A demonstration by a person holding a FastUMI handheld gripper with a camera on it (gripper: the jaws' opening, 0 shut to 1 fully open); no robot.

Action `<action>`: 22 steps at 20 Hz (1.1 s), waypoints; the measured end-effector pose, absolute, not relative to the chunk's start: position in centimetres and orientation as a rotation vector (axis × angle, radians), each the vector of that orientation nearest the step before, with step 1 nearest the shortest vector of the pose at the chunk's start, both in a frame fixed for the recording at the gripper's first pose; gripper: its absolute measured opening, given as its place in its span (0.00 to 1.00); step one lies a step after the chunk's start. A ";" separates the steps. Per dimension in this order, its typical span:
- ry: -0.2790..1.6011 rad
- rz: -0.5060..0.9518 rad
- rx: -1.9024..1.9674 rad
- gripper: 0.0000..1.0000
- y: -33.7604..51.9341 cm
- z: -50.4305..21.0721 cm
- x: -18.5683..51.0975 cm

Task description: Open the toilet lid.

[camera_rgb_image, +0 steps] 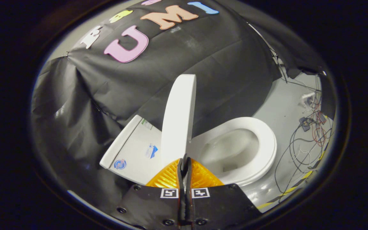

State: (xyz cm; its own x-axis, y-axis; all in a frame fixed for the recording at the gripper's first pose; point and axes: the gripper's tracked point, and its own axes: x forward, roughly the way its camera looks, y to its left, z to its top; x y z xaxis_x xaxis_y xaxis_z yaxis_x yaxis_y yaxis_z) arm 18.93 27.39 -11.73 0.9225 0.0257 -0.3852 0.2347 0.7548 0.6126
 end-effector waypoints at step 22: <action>0.377 -0.186 0.523 0.00 29.8 -9.1 20.3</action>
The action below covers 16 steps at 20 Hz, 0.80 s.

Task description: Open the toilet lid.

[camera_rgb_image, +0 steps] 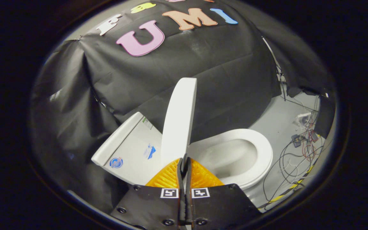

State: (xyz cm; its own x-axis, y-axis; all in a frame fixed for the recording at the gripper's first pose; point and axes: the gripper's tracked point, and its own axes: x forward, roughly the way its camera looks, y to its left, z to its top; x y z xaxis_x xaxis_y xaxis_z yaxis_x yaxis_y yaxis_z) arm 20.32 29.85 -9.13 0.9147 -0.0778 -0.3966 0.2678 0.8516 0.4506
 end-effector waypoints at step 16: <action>0.357 -0.209 0.358 0.01 33.5 -6.5 22.1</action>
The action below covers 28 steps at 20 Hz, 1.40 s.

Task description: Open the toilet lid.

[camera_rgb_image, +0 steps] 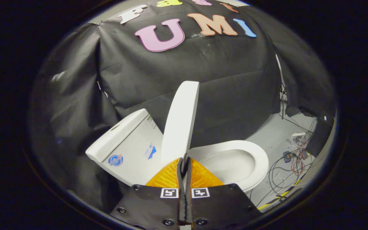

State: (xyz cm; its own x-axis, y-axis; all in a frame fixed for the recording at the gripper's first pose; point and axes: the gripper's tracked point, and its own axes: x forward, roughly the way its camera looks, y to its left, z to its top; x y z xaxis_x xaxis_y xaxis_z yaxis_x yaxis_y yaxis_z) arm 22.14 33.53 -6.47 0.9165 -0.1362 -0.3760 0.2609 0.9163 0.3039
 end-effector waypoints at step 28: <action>0.344 -0.207 0.208 0.01 41.8 -3.3 26.3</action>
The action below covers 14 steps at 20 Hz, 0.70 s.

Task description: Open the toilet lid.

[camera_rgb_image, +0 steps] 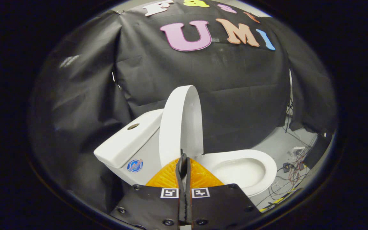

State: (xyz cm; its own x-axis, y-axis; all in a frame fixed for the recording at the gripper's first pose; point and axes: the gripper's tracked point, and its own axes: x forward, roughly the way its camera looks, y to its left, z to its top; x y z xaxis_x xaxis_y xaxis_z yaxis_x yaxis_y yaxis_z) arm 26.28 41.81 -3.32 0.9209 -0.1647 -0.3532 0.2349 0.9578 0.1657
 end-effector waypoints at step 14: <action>0.367 -0.244 0.058 0.12 48.2 -2.9 29.1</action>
